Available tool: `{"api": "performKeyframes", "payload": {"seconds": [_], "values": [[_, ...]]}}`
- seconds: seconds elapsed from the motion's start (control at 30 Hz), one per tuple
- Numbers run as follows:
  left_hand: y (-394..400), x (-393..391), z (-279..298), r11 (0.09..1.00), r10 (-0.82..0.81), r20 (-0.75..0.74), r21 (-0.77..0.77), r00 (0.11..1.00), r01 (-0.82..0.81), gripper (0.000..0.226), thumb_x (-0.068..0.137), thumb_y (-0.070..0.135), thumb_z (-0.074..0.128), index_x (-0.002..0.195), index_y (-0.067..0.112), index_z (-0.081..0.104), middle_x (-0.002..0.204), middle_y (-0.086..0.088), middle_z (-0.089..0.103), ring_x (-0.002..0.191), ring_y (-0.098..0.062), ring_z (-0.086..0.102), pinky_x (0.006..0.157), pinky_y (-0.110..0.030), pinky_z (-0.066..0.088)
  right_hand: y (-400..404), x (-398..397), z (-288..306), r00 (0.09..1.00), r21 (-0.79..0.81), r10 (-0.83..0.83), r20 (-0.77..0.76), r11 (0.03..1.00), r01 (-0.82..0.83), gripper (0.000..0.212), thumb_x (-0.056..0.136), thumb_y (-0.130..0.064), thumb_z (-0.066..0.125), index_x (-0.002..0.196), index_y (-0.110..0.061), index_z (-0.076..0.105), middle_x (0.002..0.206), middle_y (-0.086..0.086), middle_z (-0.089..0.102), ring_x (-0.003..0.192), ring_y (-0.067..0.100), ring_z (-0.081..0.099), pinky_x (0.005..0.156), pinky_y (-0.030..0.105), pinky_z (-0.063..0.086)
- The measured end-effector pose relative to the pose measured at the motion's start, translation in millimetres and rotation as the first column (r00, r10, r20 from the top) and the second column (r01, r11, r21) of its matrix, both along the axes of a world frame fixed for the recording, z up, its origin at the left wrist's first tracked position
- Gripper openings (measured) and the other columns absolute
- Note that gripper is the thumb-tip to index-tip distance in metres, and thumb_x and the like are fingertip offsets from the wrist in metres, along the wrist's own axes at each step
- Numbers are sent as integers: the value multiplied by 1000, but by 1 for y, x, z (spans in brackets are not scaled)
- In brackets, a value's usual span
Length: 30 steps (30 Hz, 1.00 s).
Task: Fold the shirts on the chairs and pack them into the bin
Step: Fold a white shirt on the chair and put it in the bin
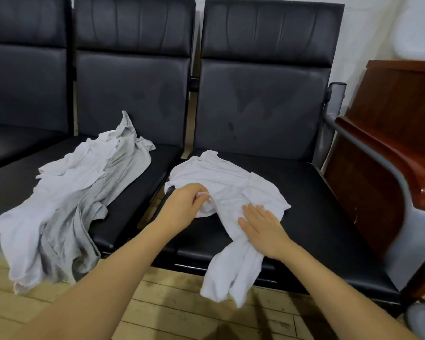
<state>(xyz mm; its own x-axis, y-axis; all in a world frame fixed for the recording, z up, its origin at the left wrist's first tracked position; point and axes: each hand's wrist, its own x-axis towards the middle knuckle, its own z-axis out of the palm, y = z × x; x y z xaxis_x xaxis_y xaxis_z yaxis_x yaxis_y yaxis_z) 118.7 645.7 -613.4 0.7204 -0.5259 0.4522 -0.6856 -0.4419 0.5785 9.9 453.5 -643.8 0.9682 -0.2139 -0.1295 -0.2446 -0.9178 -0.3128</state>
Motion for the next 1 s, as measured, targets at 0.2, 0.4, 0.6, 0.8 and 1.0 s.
{"api": "performKeyframes", "payload": {"seconds": [0.2,0.4,0.6,0.8,1.0], "values": [[2,-6,24,990,30,-69,-133,997,-39,11,91,15,61,95,11,70,91,5,65,80,-7,57,71,-6,41,19,14,8,935,447,-177,308,894,23,37,101,-36,38,126,-16,55,126,-3,54,122,19,48,102,28,33],[-11,-6,30,981,-2,-110,-196,994,-20,13,89,14,63,96,9,73,91,8,66,81,-2,57,75,-8,43,-15,30,19,879,309,-223,422,947,92,28,96,-27,53,119,-15,61,120,-2,58,101,11,53,94,28,43],[-35,16,17,990,60,-85,-119,995,-70,14,90,19,62,88,7,68,83,3,60,77,-11,53,73,-19,42,-35,55,12,881,153,-215,421,974,165,37,91,-38,60,122,-17,60,117,-4,60,108,15,55,96,30,40],[-46,30,3,995,72,23,-74,997,-70,16,89,21,63,82,7,68,84,2,55,78,-13,53,73,-14,40,-34,80,6,889,48,-164,427,986,159,46,88,-47,60,128,-26,51,113,-8,58,109,15,51,94,29,26],[-50,33,3,986,50,-179,-150,983,-77,17,92,21,59,88,8,68,81,0,63,75,-8,54,72,-10,40,-38,90,6,915,-21,-49,401,998,62,20,96,-35,50,109,-36,64,92,-14,54,95,9,47,79,27,14]]}}
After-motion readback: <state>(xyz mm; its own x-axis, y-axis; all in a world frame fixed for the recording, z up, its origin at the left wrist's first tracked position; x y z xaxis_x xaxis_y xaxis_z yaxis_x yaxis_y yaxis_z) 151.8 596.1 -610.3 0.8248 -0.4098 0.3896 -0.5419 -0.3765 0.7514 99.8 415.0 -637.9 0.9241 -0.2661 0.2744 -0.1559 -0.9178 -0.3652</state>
